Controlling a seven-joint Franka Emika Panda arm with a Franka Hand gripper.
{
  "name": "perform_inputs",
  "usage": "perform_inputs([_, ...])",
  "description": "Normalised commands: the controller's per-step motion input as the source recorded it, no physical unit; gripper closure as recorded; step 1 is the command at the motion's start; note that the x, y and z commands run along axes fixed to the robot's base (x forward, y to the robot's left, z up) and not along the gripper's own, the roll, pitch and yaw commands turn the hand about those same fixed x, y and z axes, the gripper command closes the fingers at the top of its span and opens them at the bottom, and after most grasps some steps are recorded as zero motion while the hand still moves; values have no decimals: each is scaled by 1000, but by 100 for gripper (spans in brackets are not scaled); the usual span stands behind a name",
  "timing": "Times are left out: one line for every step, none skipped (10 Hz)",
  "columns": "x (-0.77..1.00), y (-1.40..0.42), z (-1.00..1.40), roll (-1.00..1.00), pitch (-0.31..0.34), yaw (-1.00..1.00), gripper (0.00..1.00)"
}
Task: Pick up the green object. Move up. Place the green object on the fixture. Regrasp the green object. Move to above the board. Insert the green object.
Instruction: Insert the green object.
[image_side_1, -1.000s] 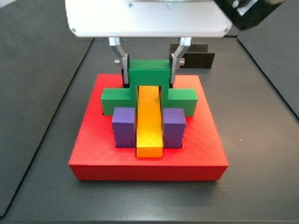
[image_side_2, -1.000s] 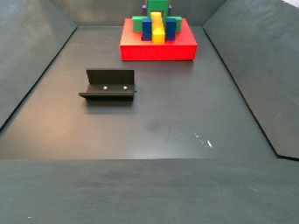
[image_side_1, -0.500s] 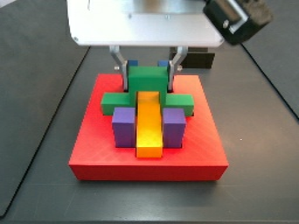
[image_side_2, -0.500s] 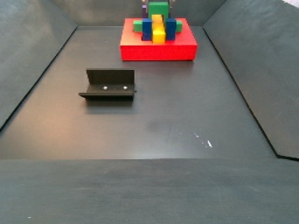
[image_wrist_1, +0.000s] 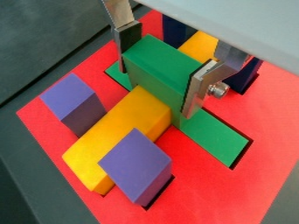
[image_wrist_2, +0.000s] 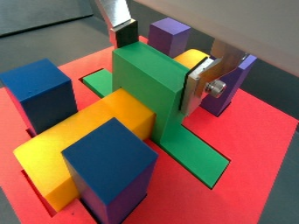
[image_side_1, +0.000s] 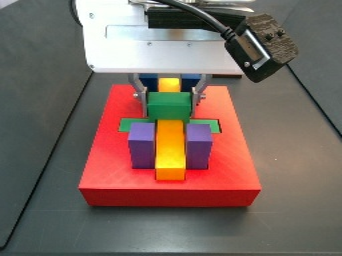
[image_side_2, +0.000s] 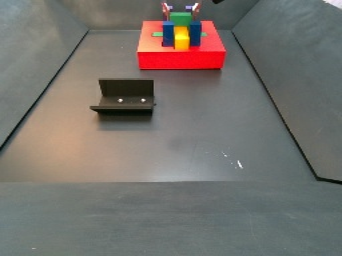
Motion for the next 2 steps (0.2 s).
perform_inputs([0,-71,-343,166,-4,0,100])
perform_inputs([0,0,0,1,0,0,100])
